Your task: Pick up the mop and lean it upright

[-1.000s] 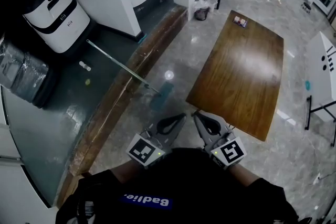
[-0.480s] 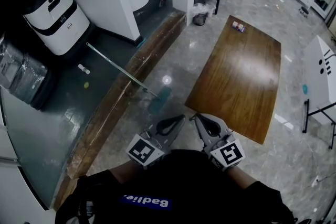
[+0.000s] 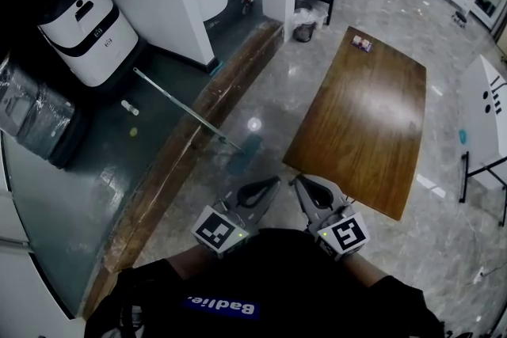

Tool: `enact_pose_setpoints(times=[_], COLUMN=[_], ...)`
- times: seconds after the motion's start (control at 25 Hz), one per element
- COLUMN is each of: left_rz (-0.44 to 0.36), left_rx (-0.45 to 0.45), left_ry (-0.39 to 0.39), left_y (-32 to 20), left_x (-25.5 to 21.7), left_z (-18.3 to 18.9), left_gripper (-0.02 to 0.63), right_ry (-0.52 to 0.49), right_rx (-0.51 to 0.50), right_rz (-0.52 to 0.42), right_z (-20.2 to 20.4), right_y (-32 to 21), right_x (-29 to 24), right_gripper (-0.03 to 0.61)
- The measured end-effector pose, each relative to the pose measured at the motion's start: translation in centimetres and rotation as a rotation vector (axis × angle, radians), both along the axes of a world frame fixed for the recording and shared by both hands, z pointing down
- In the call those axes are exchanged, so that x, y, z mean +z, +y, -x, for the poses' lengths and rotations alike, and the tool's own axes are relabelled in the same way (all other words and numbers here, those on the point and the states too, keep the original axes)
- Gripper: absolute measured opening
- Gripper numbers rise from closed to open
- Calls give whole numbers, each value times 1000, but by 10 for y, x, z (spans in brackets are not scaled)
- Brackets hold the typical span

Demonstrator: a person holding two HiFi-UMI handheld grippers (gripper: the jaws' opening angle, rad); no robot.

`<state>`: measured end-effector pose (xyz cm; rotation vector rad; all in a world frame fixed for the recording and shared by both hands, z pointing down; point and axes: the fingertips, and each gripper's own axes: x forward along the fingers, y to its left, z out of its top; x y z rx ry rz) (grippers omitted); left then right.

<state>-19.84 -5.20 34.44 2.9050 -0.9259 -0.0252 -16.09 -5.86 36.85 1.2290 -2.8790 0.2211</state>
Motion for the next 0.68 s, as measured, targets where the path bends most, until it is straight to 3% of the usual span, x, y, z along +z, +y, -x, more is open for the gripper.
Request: enact_pose_setpoints(times=[0.68], left_rz=[4], left_rx=[-20], left_ry=[-2], left_y=[0], left_x=[0], left_z=[7], left_gripper=[15], right_ry=[-4], right_rx=[-21], right_rz=[5], right_z=[8], right_y=[-2], right_x=[1], right_gripper=[3])
